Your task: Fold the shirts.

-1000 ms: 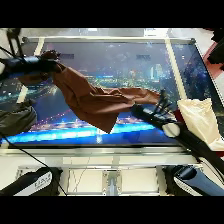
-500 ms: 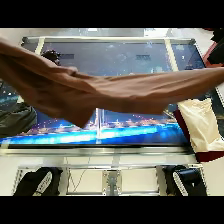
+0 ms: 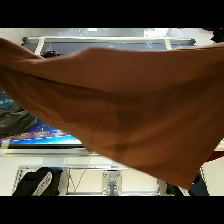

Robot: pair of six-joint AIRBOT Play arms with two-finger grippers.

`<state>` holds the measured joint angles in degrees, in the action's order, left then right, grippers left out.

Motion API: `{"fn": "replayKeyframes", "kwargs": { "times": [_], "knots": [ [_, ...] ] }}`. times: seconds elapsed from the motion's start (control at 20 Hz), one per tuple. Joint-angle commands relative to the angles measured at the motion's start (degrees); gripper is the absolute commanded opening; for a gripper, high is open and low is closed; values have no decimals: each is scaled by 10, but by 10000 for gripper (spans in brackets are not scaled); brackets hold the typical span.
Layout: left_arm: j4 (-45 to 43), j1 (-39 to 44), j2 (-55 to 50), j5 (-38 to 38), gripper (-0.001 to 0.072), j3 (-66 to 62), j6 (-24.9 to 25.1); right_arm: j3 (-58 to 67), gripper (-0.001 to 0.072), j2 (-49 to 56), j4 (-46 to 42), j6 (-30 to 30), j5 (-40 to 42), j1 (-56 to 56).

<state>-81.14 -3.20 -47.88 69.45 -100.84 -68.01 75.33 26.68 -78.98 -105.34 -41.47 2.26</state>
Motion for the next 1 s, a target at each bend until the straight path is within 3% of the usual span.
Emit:
{"fn": "replayKeyframes", "kwargs": {
  "times": [0.0, 0.15, 0.3, 0.5, 0.55, 0.6, 0.65, 0.7, 0.75, 0.85, 0.95],
  "knots": [
    [36, 0, -125, 14, 10, -3, -2, -10, 26, 149, -37, 21, -23, -2],
    [36, 2, -272, 2, 11, -3, -14, -42, 26, 301, -40, 21, 23, -1],
    [44, 5, -401, -47, 12, -4, -17, -67, 27, 458, 13, 21, 126, -1],
    [45, 4, -493, -209, 31, -4, -58, -69, 28, 604, 81, 21, 303, 9],
    [45, 4, -498, -263, 153, -4, -63, -69, 28, 622, 90, 19, 361, 15],
    [45, 4, -499, -316, 410, -4, -64, -69, 41, 631, 91, 17, 412, 19],
    [45, 4, -499, -358, 596, -8, -75, -69, 131, 634, 91, 17, 457, 21],
    [45, 3, -499, -388, 645, -14, -95, -69, 315, 633, 94, 13, 489, 21],
    [45, 3, -498, -395, 645, -24, -106, -69, 399, 632, 104, -7, 516, 21],
    [44, 3, -487, -368, 645, -49, -107, -69, 399, 617, 104, -44, 530, 15],
    [28, -2, -451, -329, 644, -67, -106, -69, 399, 580, 72, -37, 514, 5]
  ]
}}
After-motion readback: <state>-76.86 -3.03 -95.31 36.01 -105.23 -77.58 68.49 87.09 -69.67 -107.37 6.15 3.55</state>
